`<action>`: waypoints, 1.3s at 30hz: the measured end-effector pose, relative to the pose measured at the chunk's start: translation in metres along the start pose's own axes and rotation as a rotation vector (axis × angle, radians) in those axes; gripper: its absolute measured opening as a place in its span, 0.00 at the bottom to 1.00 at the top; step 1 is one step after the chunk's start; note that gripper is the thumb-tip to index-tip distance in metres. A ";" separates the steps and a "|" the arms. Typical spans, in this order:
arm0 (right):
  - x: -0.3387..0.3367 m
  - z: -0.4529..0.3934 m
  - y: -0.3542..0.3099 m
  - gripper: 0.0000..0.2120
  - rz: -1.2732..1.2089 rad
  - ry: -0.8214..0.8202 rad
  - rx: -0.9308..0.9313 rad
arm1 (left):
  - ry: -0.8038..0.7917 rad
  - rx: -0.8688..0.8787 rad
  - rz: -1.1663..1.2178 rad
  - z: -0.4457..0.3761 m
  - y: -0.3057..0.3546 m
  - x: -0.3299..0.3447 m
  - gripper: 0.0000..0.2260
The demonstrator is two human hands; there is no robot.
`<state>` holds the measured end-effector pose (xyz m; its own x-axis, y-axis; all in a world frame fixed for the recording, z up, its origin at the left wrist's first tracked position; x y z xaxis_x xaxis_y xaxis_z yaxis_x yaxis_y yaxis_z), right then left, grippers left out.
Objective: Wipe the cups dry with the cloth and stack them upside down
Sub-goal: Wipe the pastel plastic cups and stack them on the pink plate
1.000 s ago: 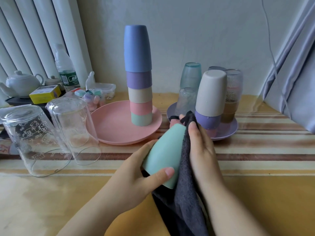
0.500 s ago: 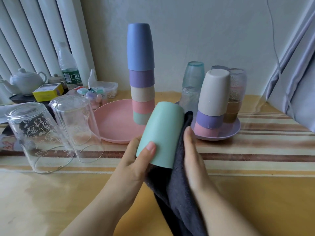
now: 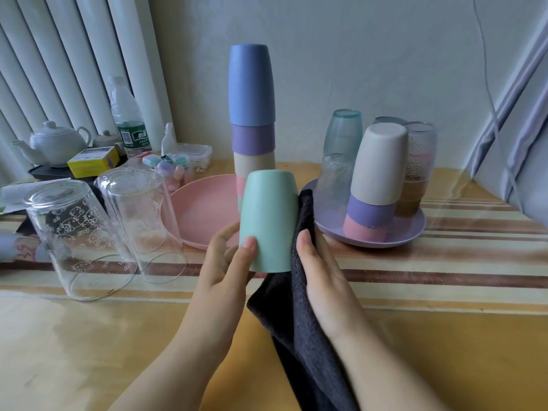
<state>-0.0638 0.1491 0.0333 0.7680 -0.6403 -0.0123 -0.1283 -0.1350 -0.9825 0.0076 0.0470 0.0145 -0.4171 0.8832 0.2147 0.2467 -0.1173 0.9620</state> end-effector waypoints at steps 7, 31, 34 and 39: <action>0.014 0.007 -0.003 0.20 0.151 0.003 -0.072 | -0.071 -0.024 -0.167 0.001 0.005 -0.004 0.27; -0.009 0.008 -0.015 0.17 0.132 0.181 -0.115 | 0.071 0.067 -0.489 0.010 0.011 0.005 0.25; 0.001 0.004 -0.005 0.25 0.096 0.102 -0.089 | 0.005 0.023 -0.411 0.008 0.009 0.008 0.25; 0.013 0.005 0.002 0.13 -0.012 0.030 0.015 | 0.006 -0.074 -0.251 0.004 0.006 -0.003 0.32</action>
<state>-0.0508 0.1445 0.0303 0.7503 -0.6611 0.0044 -0.1100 -0.1313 -0.9852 0.0144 0.0454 0.0189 -0.4623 0.8861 -0.0316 0.0698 0.0719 0.9950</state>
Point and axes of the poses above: each hand's wrist, its own z-axis away from the middle knuckle, its own x-axis out of the palm, y = z × x, the point moved 8 cm from there along -z, towards the middle knuckle, and after that the axes turned 10 degrees about -y, right-handed, at the moved point
